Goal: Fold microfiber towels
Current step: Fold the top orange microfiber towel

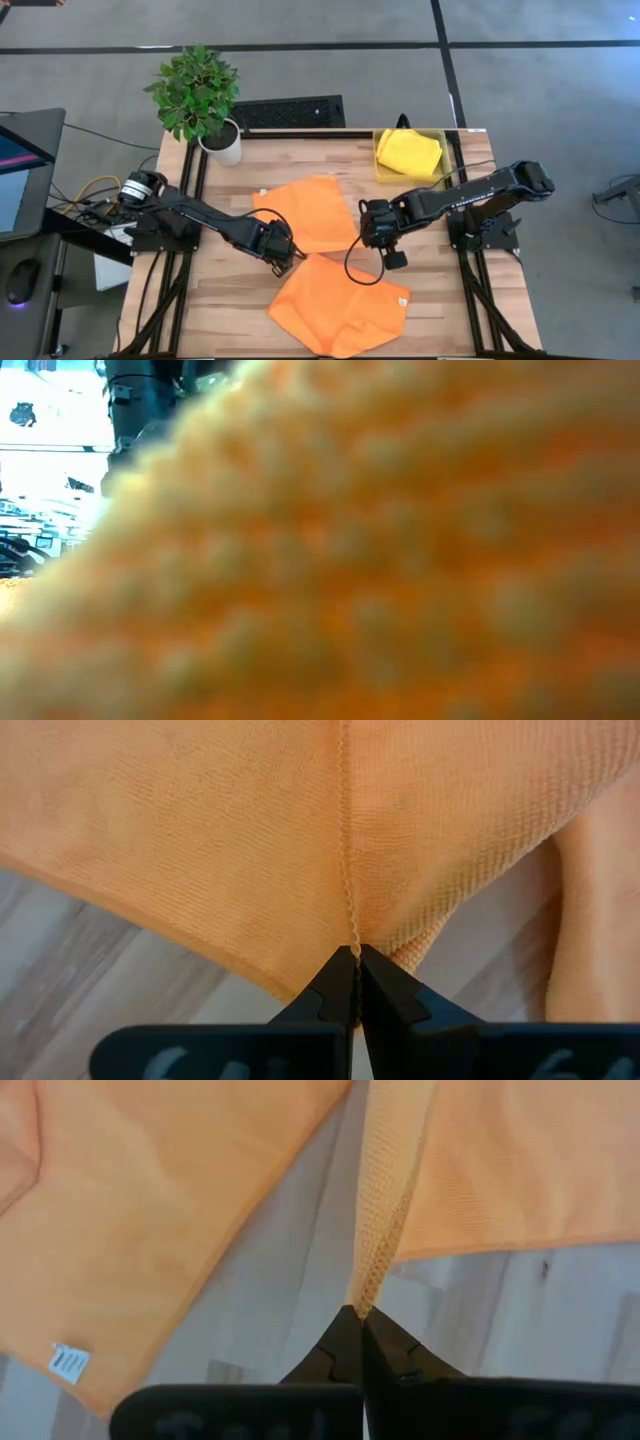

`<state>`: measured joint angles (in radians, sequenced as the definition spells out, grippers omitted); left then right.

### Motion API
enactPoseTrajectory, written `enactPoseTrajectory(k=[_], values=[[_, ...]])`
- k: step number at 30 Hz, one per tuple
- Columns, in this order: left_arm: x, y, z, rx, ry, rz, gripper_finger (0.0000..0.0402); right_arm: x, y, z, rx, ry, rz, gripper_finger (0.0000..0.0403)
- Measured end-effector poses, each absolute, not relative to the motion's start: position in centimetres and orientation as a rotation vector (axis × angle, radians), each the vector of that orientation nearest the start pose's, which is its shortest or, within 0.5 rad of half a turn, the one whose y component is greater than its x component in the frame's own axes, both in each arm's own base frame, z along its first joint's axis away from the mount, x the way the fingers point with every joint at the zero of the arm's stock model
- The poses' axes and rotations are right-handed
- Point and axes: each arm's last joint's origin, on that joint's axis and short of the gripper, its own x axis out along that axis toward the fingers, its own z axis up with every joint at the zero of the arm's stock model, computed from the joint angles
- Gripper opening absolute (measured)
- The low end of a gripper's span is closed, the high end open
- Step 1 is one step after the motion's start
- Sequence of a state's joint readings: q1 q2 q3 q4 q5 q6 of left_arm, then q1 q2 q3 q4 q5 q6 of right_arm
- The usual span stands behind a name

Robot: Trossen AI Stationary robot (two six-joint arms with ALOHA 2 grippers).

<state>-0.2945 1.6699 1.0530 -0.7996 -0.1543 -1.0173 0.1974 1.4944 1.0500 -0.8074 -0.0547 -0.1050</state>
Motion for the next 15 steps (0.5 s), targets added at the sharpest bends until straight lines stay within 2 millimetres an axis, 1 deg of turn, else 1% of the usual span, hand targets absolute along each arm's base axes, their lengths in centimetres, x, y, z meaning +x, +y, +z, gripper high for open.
enactPoseTrajectory(k=[5, 9, 12, 15], values=[[28.01, -8.65, 17.32, -0.522, 1.282, 0.566, 0.0, 27.24, 5.92, 21.66, -0.169, 1.203, 0.284, 0.0008], [27.89, -8.63, 17.17, -0.55, 1.279, 0.594, 0.0004, 27.2, 5.91, 21.45, -0.152, 1.204, 0.272, 0.0008], [27.92, -8.62, 17.18, -0.538, 1.28, 0.581, 0.0013, 27.29, 5.98, 21.49, -0.15, 1.193, 0.274, 0.0008], [28.04, -8.7, 17.2, -0.55, 1.275, 0.566, 0.003, 27.29, 5.97, 21.48, -0.144, 1.194, 0.271, 0.0008]])
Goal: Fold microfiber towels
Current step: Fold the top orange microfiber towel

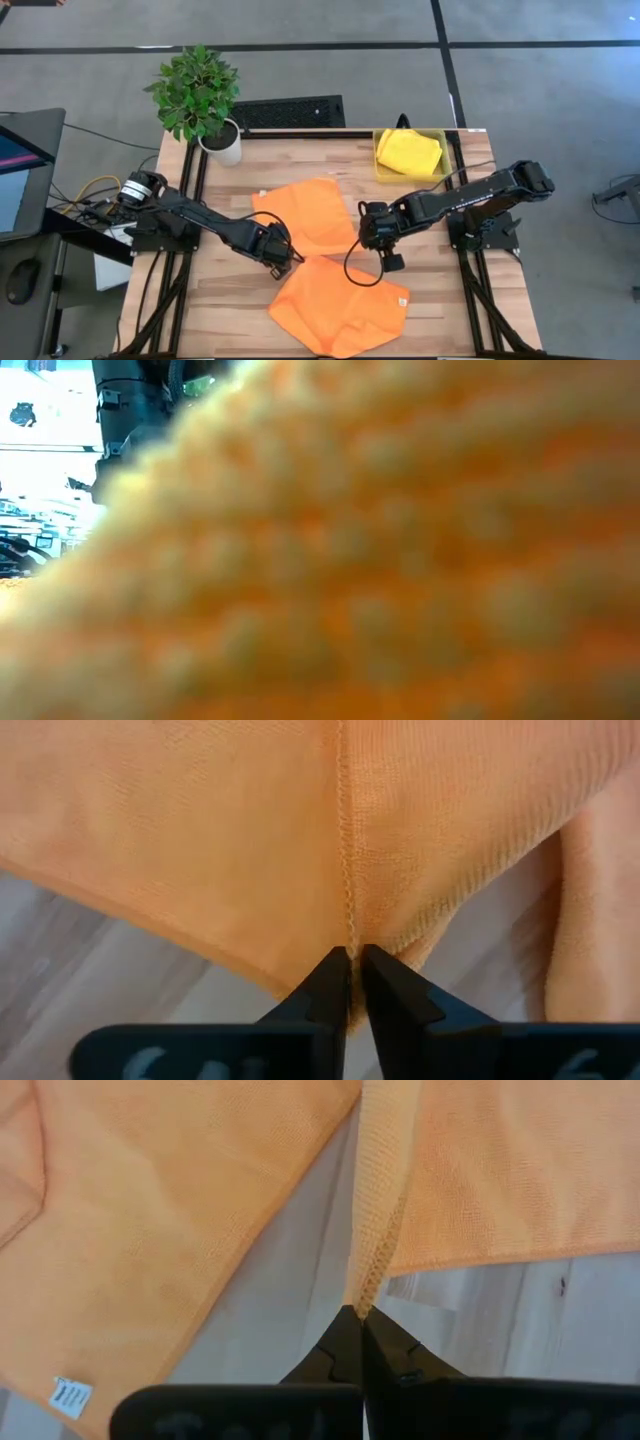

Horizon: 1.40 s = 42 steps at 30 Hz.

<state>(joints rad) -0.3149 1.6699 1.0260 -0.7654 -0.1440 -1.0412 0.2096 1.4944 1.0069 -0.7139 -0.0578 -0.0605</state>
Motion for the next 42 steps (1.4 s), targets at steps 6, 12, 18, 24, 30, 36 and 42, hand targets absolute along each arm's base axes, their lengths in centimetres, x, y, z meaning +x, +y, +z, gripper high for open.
enactPoseTrajectory(k=[6, 12, 18, 24, 30, 36, 42], values=[[28.0, -8.9, 17.2, -0.624, 1.348, 0.504, 0.0089, 27.3, 6.0, 21.5, -0.144, 1.194, 0.27, 0.0008], [28.5, -9.3, 18.6, -0.683, 1.36, 0.42, 0.012, 27.3, 6.0, 21.5, -0.144, 1.196, 0.27, 0.0008], [29.6, -7.5, 20.8, -0.625, 1.172, 0.427, 0.0119, 27.3, 6.0, 21.5, -0.144, 1.198, 0.27, 0.0008], [32.4, -4.2, 19.4, -0.594, 1.062, 0.412, 0.0118, 27.3, 6.0, 21.5, -0.144, 1.197, 0.27, 0.0008], [33.7, -2.5, 16.9, -0.426, 1.118, 0.334, 0.0118, 27.3, 6.0, 21.5, -0.144, 1.196, 0.269, 0.0008], [33.7, -2.0, 16.4, -0.277, 1.155, 0.277, 0.0118, 27.3, 6.0, 21.5, -0.139, 1.197, 0.266, 0.0008], [33.9, -1.9, 16.2, -0.141, 1.164, 0.21, 0.0118, 27.3, 6.0, 21.5, -0.138, 1.196, 0.264, 0.0008]])
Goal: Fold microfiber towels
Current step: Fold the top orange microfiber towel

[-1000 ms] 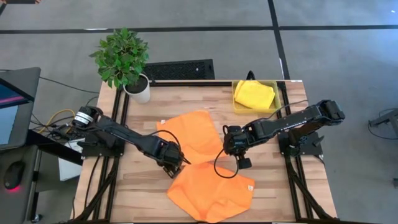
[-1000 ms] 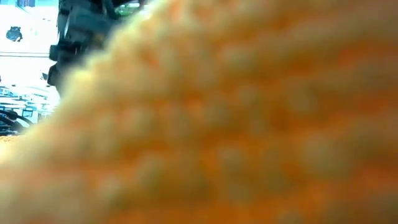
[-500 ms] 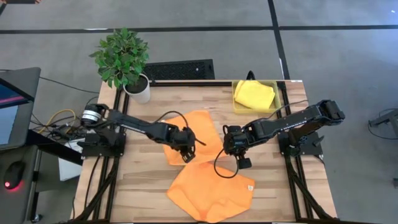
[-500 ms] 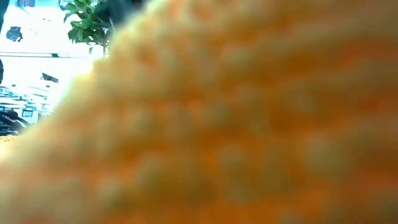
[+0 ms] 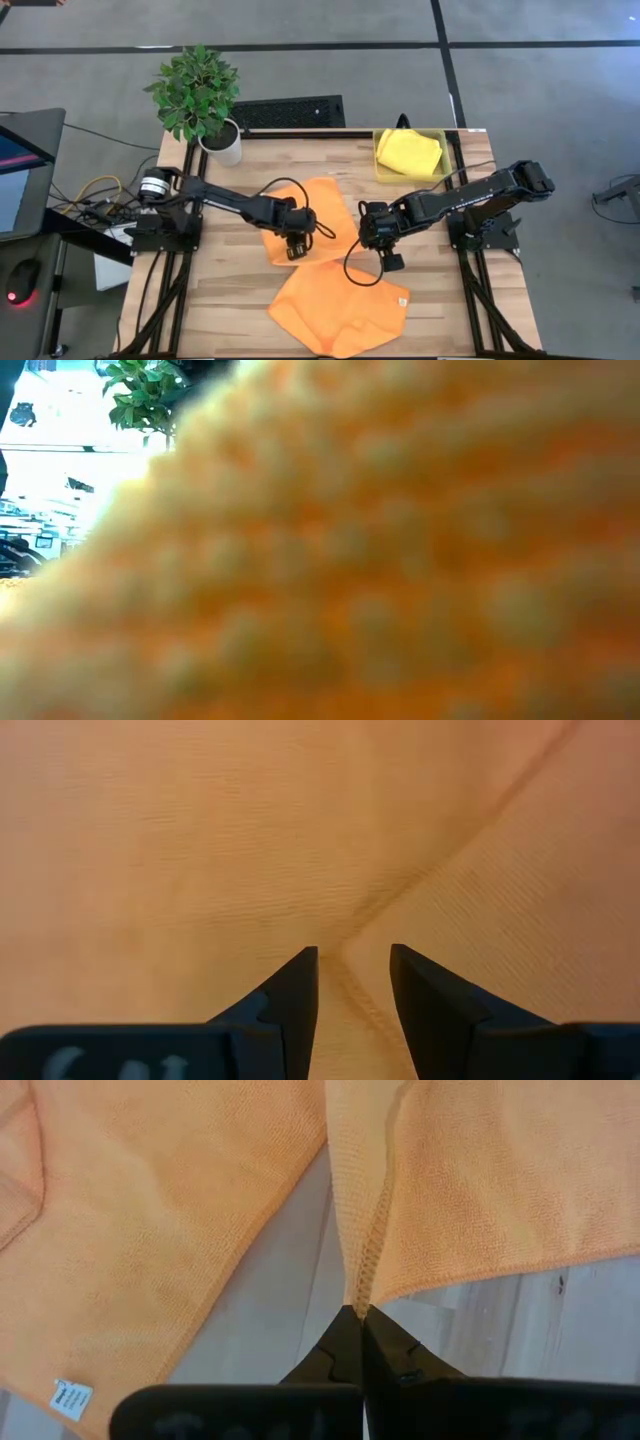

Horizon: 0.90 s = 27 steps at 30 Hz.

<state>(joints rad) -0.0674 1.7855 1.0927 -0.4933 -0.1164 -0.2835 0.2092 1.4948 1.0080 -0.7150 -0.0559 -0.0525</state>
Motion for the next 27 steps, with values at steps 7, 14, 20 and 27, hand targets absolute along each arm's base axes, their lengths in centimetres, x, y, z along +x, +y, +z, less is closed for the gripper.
enactPoseTrajectory(k=[7, 14, 20, 27], values=[[34.3, -2.0, 14.1, -0.084, 1.217, 0.178, 0.0118, 27.4, 6.0, 21.5, -0.138, 1.186, 0.264, 0.0008], [34.4, -2.0, 13.8, -0.081, 1.223, 0.185, 0.0118, 27.3, 6.0, 21.5, -0.138, 1.194, 0.264, 0.0008], [34.3, -1.8, 14.9, -0.077, 1.179, 0.236, 0.0118, 27.2, 5.9, 21.5, -0.139, 1.203, 0.264, 0.0008], [34.4, -1.8, 14.6, -0.076, 1.179, 0.206, 0.0118, 27.2, 5.9, 21.5, -0.139, 1.203, 0.264, 0.0008]])
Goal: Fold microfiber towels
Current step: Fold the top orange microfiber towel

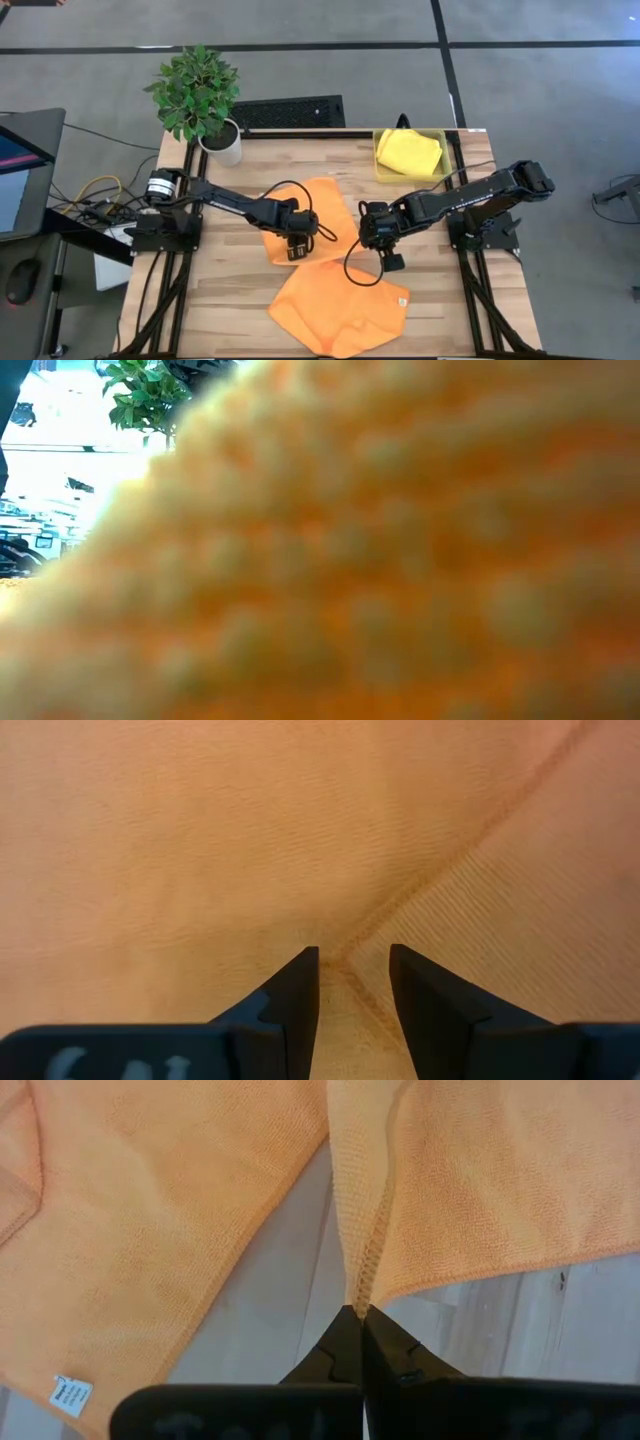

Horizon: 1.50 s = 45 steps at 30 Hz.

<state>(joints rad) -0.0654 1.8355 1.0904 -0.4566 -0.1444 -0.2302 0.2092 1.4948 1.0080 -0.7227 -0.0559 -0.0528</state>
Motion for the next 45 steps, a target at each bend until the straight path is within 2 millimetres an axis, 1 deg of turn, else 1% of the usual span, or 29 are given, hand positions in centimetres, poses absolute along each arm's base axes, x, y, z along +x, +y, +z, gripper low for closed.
enactPoseTrajectory(k=[12, 14, 17, 21, 23, 26, 28, 32, 35, 37, 40, 45], values=[[34.4, -1.8, 14.6, -0.024, 1.181, 0.173, 0.0117, 27.2, 5.9, 21.5, -0.139, 1.203, 0.264, 0.0008], [34.4, -1.8, 14.6, -0.015, 1.183, 0.167, 0.011, 27.2, 5.9, 21.5, -0.139, 1.203, 0.264, 0.0008], [34.4, -1.8, 14.6, -0.006, 1.187, 0.152, 0.0082, 27.2, 5.9, 21.5, -0.139, 1.203, 0.264, 0.0008], [34.4, -1.6, 14.6, -0.029, 1.188, 0.157, 0.0019, 27.2, 5.9, 21.5, -0.139, 1.202, 0.264, 0.0008], [34.4, -1.5, 14.6, -0.072, 1.196, 0.142, 0.0007, 27.2, 6.0, 21.5, -0.139, 1.202, 0.264, 0.0008], [34.4, -1.5, 14.6, -0.114, 1.201, 0.148, 0.0002, 27.2, 6.0, 21.5, -0.139, 1.202, 0.264, 0.0008], [34.3, -1.5, 14.9, -0.138, 1.194, 0.156, 0.0001, 27.2, 5.9, 21.5, -0.139, 1.202, 0.264, 0.0008], [33.7, -1.7, 16.5, -0.178, 1.173, 0.153, 0.0, 27.2, 5.9, 21.5, -0.139, 1.205, 0.264, 0.0008], [33.1, -2.0, 17.7, -0.173, 1.16, 0.152, 0.0, 27.2, 5.9, 21.5, -0.139, 1.205, 0.264, 0.0008], [33.0, -1.9, 18.1, -0.167, 1.15, 0.171, 0.0, 27.2, 5.9, 21.5, -0.139, 1.205, 0.264, 0.0008], [32.9, -1.7, 18.1, -0.168, 1.144, 0.229, 0.0, 27.2, 5.9, 21.5, -0.138, 1.203, 0.262, 0.0008], [33.1, -1.7, 17.6, -0.162, 1.161, 0.22, 0.0003, 27.3, 5.9, 21.5, -0.139, 1.203, 0.261, 0.0008]])
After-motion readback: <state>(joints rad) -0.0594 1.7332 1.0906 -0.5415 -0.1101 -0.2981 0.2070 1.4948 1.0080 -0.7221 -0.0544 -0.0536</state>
